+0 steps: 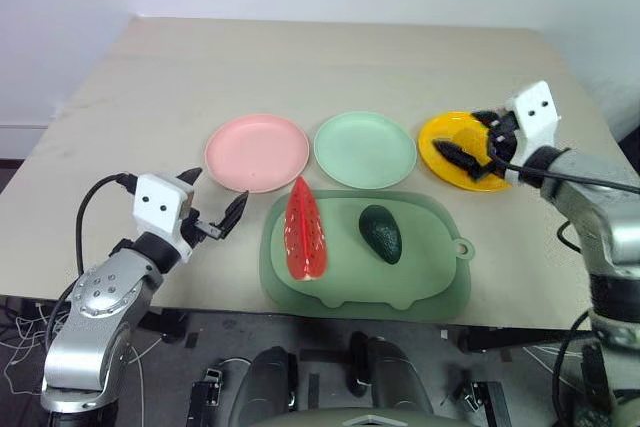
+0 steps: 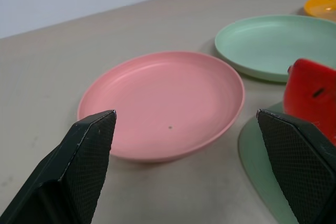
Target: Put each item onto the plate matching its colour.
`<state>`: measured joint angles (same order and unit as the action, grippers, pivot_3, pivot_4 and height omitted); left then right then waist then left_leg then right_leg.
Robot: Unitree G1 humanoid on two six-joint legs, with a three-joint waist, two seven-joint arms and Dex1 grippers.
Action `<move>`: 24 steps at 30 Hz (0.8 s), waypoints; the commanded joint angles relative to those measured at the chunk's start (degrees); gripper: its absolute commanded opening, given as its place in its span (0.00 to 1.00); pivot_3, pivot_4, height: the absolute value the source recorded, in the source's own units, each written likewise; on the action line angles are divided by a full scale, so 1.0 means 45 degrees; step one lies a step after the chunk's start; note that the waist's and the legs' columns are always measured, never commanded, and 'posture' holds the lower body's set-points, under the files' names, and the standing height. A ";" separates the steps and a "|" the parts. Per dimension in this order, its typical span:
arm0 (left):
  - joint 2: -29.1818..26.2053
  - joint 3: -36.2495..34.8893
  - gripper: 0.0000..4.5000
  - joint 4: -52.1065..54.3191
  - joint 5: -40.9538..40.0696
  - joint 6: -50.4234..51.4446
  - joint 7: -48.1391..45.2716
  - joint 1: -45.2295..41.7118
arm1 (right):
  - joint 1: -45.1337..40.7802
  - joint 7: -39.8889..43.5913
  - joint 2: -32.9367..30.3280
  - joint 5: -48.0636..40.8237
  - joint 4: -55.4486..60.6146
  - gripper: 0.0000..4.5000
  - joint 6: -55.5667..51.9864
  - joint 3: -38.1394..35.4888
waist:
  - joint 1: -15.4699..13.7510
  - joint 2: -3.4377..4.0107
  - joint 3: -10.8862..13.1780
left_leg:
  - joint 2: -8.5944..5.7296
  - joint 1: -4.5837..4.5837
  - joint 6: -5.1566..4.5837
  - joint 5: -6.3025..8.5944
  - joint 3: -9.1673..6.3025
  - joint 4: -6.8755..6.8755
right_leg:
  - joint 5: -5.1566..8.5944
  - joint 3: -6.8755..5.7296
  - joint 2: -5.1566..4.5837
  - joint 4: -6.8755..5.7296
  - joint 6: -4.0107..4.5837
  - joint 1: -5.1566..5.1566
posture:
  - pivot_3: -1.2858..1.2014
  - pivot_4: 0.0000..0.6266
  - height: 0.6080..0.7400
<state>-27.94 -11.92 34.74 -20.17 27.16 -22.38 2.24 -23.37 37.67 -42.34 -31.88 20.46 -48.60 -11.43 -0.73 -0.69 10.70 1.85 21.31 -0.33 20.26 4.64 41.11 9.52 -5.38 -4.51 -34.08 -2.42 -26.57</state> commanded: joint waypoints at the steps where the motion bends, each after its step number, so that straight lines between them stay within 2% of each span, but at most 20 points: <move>1: -0.0096 0.0061 1.00 0.0160 -0.0014 -0.0044 -0.0076 -0.0272 | 0.0823 -0.0319 0.0305 -0.1764 0.2176 1.00 -0.1916 -0.0089 | 0.0022 0.0000 0.0000 | 0.0000 -0.0002 0.0000 0.0000 0.0002 0.0001 | 0.0000 0.0001 -0.0001 0.0000 0.0001 0.0001 | 0.52 0.24 1.00; 4: -0.0105 0.0084 1.00 0.0097 -0.0047 -0.0074 -0.0185 -0.0355 | 0.1369 -0.1462 0.0989 -0.1945 0.3362 1.00 -0.2871 0.0826 | 0.0018 0.0000 0.0000 | -0.0004 -0.0002 0.0001 0.0000 0.0008 0.0001 | 0.0002 0.0003 -0.0003 -0.0002 0.0003 -0.0004 | 0.52 0.24 1.00; 10: -0.0316 -0.0208 1.00 0.0457 -0.0419 -0.0049 -0.0688 0.0099 | 0.1304 -0.2852 0.1828 -0.1899 0.3786 1.00 -0.4023 0.1549 | -0.0010 0.0000 0.0000 | -0.0013 0.0008 0.0001 0.0000 0.0011 0.0002 | 0.0003 0.0004 -0.0009 -0.0001 0.0004 -0.0010 | 0.52 0.24 1.00; 17: -0.0530 -0.0289 1.00 0.1027 -0.1000 0.0111 -0.1199 0.0770 | 0.1105 -0.3599 0.1912 -0.0881 0.3339 1.00 -0.4009 0.3067 | 0.0017 -0.0001 0.0000 | -0.0012 0.0007 0.0001 0.0000 0.0011 0.0000 | 0.0023 0.0005 -0.0006 -0.0002 0.0037 -0.0014 | 0.52 0.24 1.00; 24: -0.0817 -0.0288 1.00 0.1509 -0.1402 0.0507 -0.1455 0.1388 | 0.0901 -0.3576 0.2088 -0.0270 0.2711 1.00 -0.3759 0.3670 | 0.0005 0.0000 0.0000 | -0.0013 0.0008 0.0001 0.0000 0.0010 0.0001 | 0.0025 0.0004 -0.0007 0.0000 0.0038 -0.0015 | 0.52 0.24 1.00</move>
<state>-31.04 -12.27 39.11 -25.69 29.75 -28.73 8.54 -18.53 21.65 -33.39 -33.81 32.36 -66.65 4.69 -0.71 -0.69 10.70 1.79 21.34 -0.33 20.26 4.69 41.12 9.63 -5.36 -4.55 -34.08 -2.24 -26.64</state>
